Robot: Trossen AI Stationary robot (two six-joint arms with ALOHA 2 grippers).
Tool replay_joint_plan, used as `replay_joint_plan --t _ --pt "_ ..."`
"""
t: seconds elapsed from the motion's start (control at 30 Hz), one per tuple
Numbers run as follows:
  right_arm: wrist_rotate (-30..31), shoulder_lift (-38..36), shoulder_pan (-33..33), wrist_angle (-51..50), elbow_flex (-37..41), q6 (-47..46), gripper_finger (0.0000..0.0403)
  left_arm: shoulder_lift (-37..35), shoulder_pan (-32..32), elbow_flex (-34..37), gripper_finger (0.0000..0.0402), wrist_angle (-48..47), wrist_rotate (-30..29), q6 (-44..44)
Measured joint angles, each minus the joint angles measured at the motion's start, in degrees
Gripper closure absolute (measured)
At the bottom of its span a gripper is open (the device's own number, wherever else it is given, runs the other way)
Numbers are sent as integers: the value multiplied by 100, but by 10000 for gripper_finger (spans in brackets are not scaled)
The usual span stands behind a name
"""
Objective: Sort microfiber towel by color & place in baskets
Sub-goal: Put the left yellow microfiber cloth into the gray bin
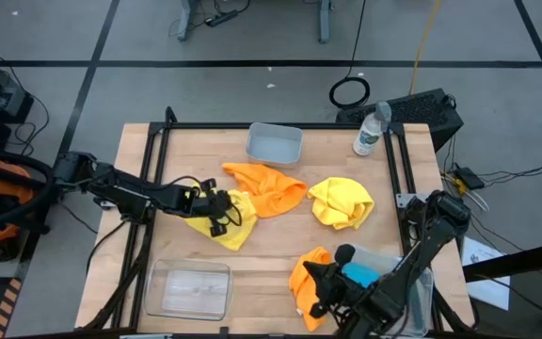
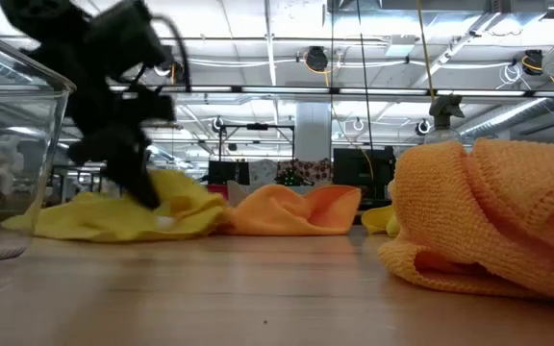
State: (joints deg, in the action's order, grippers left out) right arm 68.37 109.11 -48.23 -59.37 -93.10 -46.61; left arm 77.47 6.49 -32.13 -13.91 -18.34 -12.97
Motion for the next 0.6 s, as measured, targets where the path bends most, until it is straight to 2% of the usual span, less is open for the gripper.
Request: replay_joint_plan --t 0.13,0.27,0.43,0.6 --pt "57 29 318 291 0 -29 394 -182 157 -526 393 -158 -71 315" --pt "-45 36 642 967 0 488 394 -496 385 -937 394 -318 -531 597" --pt "-750 111 1125 2084 -2 1956 394 -1051 704 -1081 391 -312 -946 386" --pt "-1270 576 1654 3465 -2 3688 384 -1467 917 -1085 389 -280 -1197 87"
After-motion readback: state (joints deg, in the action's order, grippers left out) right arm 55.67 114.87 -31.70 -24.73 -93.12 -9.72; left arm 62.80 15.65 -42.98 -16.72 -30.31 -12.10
